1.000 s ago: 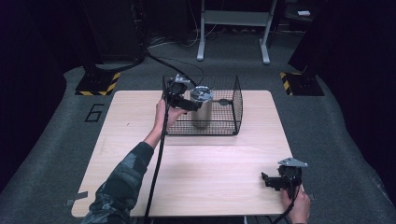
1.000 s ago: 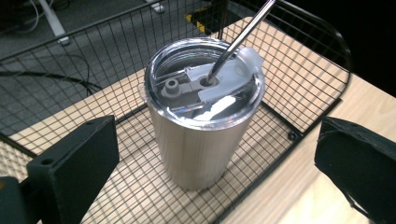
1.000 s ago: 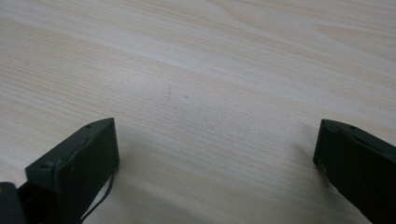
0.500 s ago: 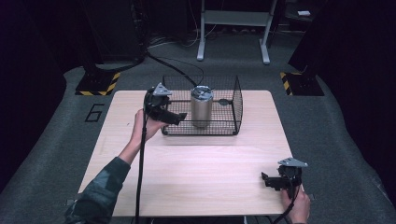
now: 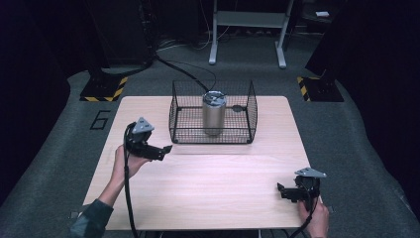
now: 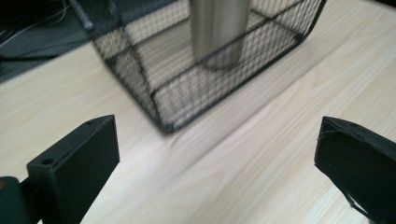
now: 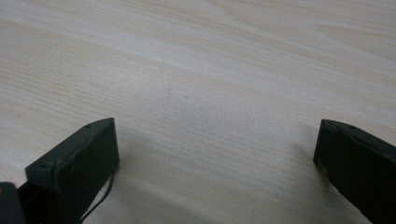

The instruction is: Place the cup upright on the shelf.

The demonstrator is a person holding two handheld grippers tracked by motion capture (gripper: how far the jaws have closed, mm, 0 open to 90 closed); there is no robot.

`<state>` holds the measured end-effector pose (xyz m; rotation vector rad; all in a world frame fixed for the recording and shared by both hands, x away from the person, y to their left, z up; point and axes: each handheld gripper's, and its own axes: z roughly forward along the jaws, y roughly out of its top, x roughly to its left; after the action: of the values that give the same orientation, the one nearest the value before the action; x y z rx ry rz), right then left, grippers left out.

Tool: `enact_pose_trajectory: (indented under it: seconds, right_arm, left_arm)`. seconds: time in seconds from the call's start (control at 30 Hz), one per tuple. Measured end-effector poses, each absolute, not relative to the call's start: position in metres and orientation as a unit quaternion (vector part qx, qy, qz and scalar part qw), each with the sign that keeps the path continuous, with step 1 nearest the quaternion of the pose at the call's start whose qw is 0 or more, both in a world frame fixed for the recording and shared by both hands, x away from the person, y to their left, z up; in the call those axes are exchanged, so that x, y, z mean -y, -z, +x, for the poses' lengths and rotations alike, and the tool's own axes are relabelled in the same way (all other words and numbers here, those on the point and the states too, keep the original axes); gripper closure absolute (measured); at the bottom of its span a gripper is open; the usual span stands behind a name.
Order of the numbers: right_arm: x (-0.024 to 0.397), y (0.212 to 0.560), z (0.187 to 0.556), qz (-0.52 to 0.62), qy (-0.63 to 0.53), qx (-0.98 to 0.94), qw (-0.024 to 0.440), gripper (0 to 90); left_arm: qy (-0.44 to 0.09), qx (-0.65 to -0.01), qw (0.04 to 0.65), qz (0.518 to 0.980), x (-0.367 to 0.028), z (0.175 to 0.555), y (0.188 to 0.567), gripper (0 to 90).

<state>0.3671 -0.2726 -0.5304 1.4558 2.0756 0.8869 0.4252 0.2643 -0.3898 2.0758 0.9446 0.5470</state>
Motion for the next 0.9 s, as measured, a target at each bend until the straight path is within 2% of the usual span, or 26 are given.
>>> enact_pose_trajectory:
  seconds: [0.3, 0.47, 0.67, 0.9]
  right_arm:
    - [0.273, 0.53, 0.367, 0.528, -0.322, -0.753, 0.226, 0.0]
    - [0.273, 0.53, 0.367, 0.528, -0.322, -0.753, 0.226, 0.0]
    - [0.273, 0.53, 0.367, 0.528, -0.322, -0.753, 0.226, 0.0]
    - [0.273, 0.53, 0.367, 0.528, -0.322, -0.753, 0.226, 0.0]
  left_arm:
    - [-0.208, -0.41, 0.351, 0.816, -0.304, 0.393, 0.444, 0.0]
    - [-0.19, -0.456, 0.32, 0.808, -0.331, 0.372, 0.498, 0.0]
    - [-0.184, -0.465, 0.302, 0.812, -0.336, 0.368, 0.523, 0.0]
    - [-0.2, -0.468, 0.333, 0.794, -0.336, 0.367, 0.531, 0.0]
